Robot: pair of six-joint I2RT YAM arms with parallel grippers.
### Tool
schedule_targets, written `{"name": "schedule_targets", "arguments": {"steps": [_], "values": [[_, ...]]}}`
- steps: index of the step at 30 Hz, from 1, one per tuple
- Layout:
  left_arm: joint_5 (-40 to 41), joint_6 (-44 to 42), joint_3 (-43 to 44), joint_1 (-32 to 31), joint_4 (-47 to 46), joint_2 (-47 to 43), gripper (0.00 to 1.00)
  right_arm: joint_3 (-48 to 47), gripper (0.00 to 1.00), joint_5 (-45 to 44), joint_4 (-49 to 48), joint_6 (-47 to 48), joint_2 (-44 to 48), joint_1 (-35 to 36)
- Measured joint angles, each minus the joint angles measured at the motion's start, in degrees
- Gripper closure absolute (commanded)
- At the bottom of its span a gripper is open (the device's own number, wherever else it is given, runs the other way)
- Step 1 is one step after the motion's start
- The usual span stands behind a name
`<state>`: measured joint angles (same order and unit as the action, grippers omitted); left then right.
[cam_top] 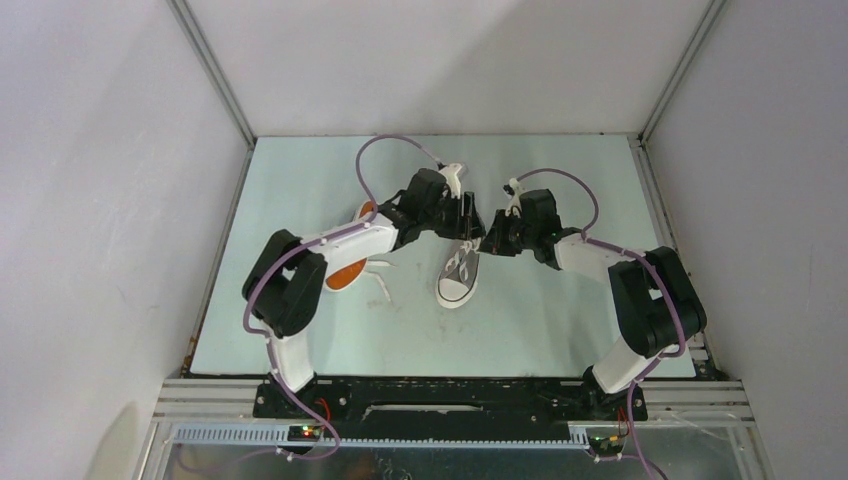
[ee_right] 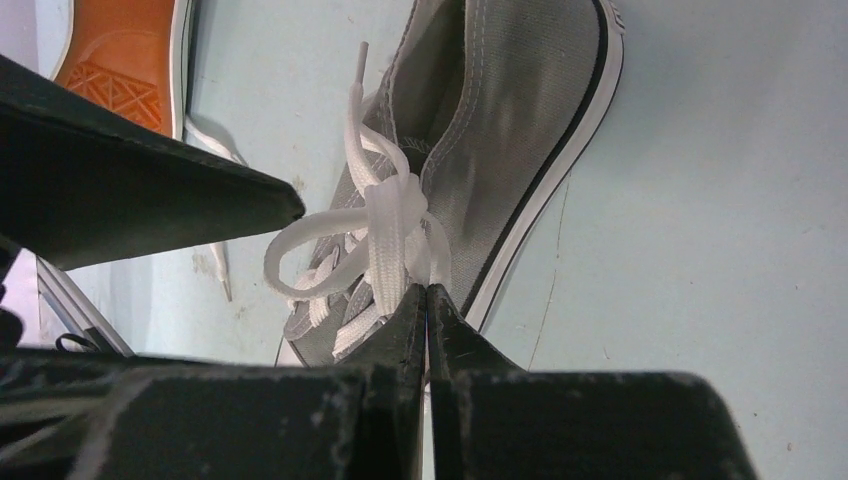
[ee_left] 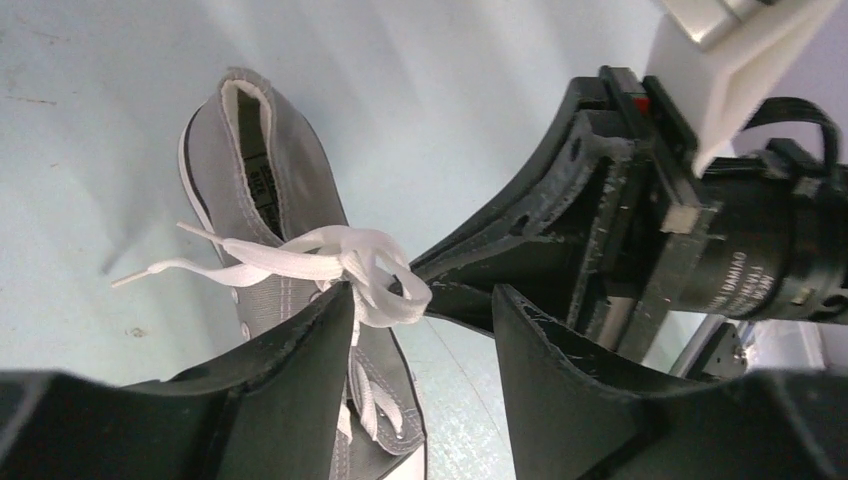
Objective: Tie the shoes
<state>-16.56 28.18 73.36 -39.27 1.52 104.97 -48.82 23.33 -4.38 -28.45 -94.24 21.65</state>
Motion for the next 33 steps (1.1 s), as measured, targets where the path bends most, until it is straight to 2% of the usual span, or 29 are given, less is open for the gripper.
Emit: {"name": "schedule_targets", "arguments": {"steps": [2, 6, 11, 19, 33], "values": [[0.6, -0.5, 1.0, -0.1, 1.6, 0.8, 0.47, 0.0, 1.00, 0.0, 0.0, 0.0, 0.0, 0.0], [1.4, -1.4, 2.5, -0.1, 3.7, 2.1, 0.61, 0.0, 1.00, 0.0, 0.0, 0.0, 0.0, 0.0], [1.8, -2.0, 4.0, -0.1, 5.6, 3.4, 0.97, 0.0, 1.00, 0.3, 0.0, 0.0, 0.0, 0.2], [1.2, -2.2, 3.6, 0.7, 6.6, 3.3, 1.00, -1.2, 1.00, -1.4, 2.1, 0.2, 0.0, 0.3], [-1.8, -4.6, -7.0, 5.4, 7.8, -2.2, 1.00, -2.6, 1.00, -10.3, 10.5, 2.0, -1.0, 2.2]]}}
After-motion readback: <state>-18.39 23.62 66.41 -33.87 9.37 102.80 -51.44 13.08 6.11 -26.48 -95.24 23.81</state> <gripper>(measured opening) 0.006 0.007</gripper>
